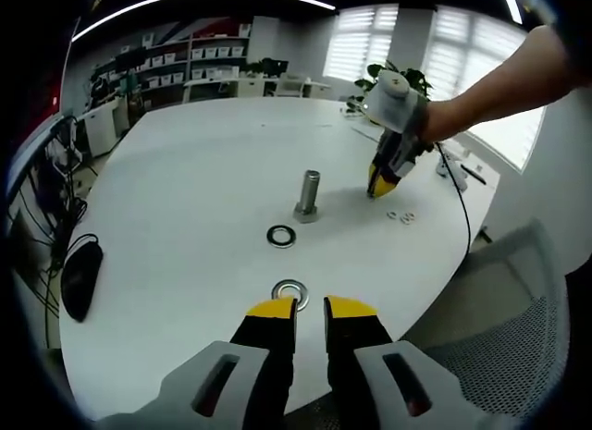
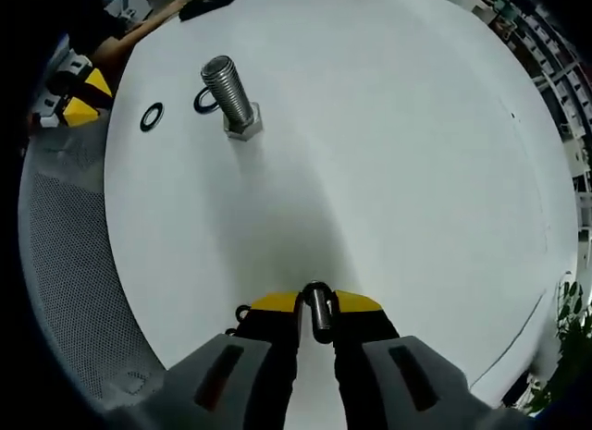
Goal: Place the washer onto the threaded stud by aligning its center hole with the stud, sliding it down to the base, and recovering from edge contact or off-axis alignment until the washer reaches the visible bottom stop.
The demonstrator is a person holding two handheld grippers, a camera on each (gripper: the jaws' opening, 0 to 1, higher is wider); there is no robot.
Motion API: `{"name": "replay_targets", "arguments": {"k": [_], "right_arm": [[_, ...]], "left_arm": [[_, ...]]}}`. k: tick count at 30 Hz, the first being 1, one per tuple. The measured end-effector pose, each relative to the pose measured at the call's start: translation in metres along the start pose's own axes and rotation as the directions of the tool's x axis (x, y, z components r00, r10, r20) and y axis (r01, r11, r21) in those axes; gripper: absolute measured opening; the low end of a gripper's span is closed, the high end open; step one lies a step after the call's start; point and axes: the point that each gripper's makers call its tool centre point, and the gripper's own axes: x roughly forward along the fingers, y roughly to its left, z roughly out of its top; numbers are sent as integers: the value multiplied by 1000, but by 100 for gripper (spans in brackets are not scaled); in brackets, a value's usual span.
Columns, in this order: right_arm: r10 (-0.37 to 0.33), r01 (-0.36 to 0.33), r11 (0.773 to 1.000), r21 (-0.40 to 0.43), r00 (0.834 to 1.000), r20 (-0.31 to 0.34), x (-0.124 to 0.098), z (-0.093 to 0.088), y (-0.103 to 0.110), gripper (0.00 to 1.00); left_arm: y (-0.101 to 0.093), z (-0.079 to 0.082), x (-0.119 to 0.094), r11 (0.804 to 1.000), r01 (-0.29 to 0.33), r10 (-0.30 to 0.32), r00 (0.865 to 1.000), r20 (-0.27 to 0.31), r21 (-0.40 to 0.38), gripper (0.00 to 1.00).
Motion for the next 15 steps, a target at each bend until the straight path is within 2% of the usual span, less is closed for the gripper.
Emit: {"name": "replay_targets", "arguments": {"k": [7, 12, 15], "right_arm": [[4, -4, 1000, 9, 1000, -3, 2, -3, -1, 16], [4, -5, 999, 38, 1000, 16, 0, -6, -1, 23], [3, -4, 999, 50, 1000, 16, -1, -11, -3, 23]], "left_arm": [[1, 0, 0, 1000, -2, 2, 1000, -1, -2, 9], [0, 0, 0, 1000, -2, 2, 1000, -1, 1, 9], [0, 0, 0, 1000, -2, 2, 1000, -2, 2, 9]]}}
